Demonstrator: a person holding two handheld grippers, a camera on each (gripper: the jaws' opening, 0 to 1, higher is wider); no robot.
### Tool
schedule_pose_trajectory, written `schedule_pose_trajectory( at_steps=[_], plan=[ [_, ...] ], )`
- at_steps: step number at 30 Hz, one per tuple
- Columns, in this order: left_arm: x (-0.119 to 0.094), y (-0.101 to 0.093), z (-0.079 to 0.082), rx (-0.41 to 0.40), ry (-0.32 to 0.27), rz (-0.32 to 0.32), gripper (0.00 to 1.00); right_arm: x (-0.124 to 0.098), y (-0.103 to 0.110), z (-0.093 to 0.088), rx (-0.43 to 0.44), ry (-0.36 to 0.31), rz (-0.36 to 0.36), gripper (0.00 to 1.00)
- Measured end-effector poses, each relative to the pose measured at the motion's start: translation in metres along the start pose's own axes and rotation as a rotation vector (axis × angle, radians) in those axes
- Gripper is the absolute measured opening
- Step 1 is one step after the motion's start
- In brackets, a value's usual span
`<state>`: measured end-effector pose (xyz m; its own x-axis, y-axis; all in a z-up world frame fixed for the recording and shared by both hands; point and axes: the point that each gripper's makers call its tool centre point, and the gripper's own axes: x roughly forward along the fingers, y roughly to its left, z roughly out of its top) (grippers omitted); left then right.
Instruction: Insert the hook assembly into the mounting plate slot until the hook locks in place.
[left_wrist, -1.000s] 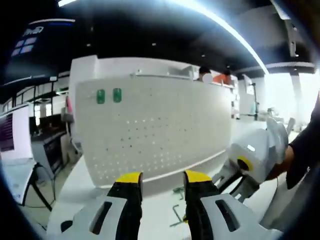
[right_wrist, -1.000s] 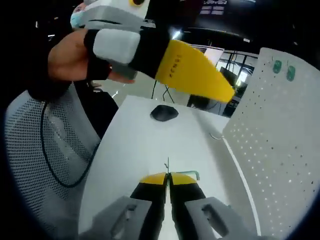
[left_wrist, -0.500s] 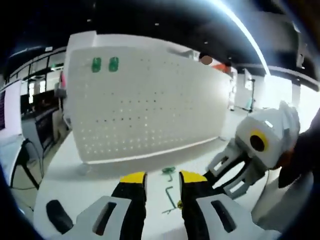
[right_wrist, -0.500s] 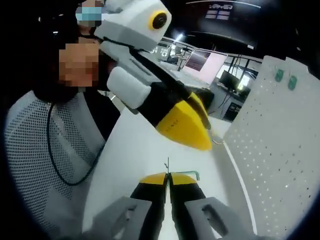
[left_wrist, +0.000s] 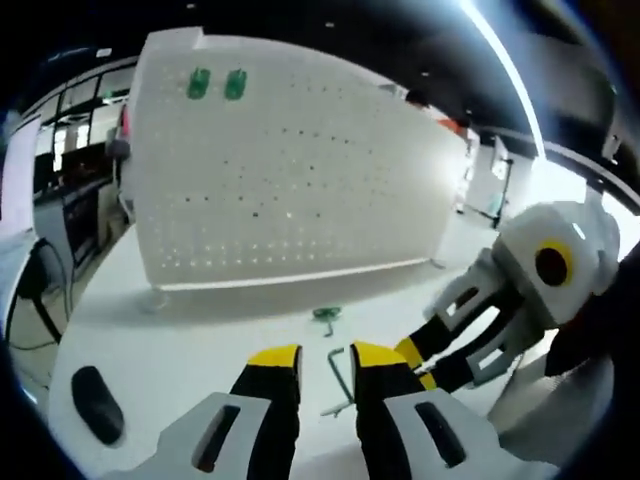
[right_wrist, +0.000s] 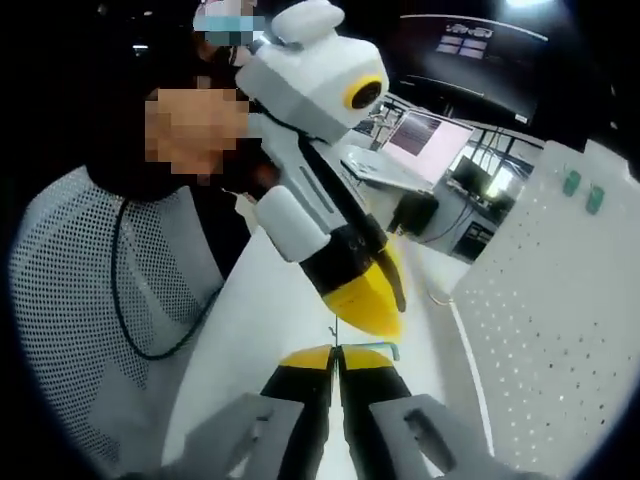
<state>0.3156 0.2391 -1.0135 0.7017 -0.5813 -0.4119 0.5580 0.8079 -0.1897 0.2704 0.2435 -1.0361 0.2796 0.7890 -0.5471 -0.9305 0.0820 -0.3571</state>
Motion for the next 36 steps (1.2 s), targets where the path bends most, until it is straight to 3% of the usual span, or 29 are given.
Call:
schedule_pose_trajectory(
  at_steps=[8,17,20,32,36],
  plan=[
    [0.001,0.002,-0.009,-0.041,0.038,0.002,0.19,-0.002,0.007,0.009,-0.075,-0.020,0.018,0.00],
    [0.001,-0.007,-0.015,-0.116,0.057,-0.051,0.09,-0.003,0.012,0.009,-0.160,0.005,0.025,0.00],
    [0.001,-0.003,-0.015,-0.161,0.052,-0.043,0.12,-0.004,0.011,0.009,-0.180,0.006,0.022,0.00],
    [0.002,-0.010,-0.013,-0.230,0.036,-0.091,0.05,-0.007,0.010,0.012,-0.213,-0.007,0.026,0.00],
    [0.000,-0.009,-0.011,-0.243,0.026,-0.089,0.04,-0.007,0.009,0.013,-0.184,-0.013,0.021,0.00]
  ],
)
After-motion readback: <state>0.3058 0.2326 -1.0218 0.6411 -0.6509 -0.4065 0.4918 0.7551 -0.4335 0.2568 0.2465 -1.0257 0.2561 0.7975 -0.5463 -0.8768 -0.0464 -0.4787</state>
